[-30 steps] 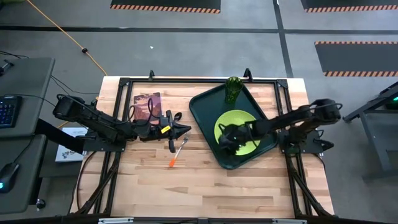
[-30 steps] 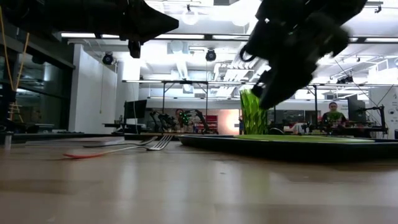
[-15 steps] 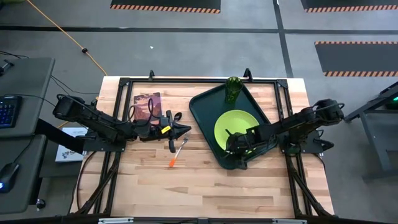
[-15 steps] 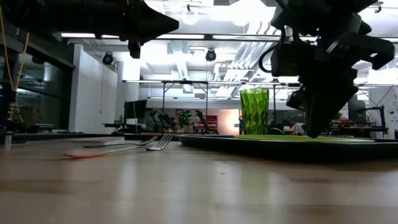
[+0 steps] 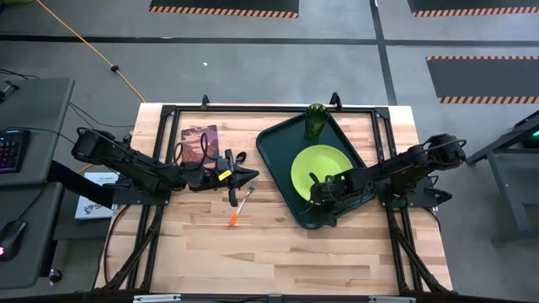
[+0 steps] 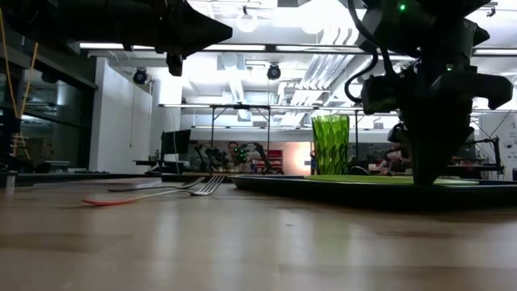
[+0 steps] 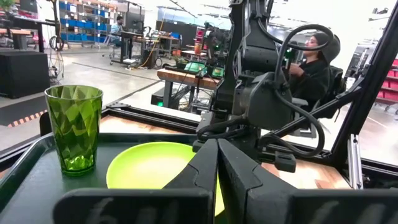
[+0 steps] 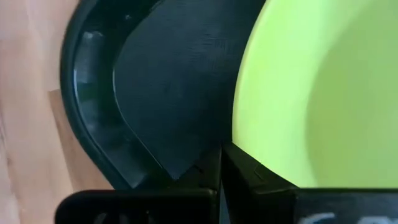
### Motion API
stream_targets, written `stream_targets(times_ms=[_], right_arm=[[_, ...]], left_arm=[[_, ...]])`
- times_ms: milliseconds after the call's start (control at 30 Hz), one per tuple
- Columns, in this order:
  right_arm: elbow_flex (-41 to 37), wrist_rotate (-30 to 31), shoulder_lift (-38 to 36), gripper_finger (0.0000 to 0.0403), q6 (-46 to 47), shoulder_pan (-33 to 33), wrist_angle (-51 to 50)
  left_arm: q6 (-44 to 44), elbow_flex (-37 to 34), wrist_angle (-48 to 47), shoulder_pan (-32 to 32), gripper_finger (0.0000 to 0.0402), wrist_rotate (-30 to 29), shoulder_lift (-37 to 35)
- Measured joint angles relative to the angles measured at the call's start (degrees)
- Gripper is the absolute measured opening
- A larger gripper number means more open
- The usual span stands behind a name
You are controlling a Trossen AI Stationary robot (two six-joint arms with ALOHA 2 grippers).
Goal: Pick and place plate/cup/fork/spoon on tray
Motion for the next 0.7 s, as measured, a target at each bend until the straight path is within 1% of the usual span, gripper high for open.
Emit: stream_targets(times_ms=[167, 467, 700], right_arm=[[0.00, 0.17, 0.00, 0.0000, -0.23, 0.00, -0.71], [0.02, 6.59, 0.00, 0.0000, -0.23, -0.02, -5.56], [0.02, 7.66, 0.00, 0.0000, -1.41, -0.03, -5.78]], left_arm=[[-0.01, 0.00, 0.01, 0.00, 0.0003, 0.02, 0.00], [-0.02, 0.00, 0.00, 0.00, 0.0003, 0.02, 0.01], [-0.02, 0.00, 0.00, 0.00, 0.0003, 0.04, 0.00]])
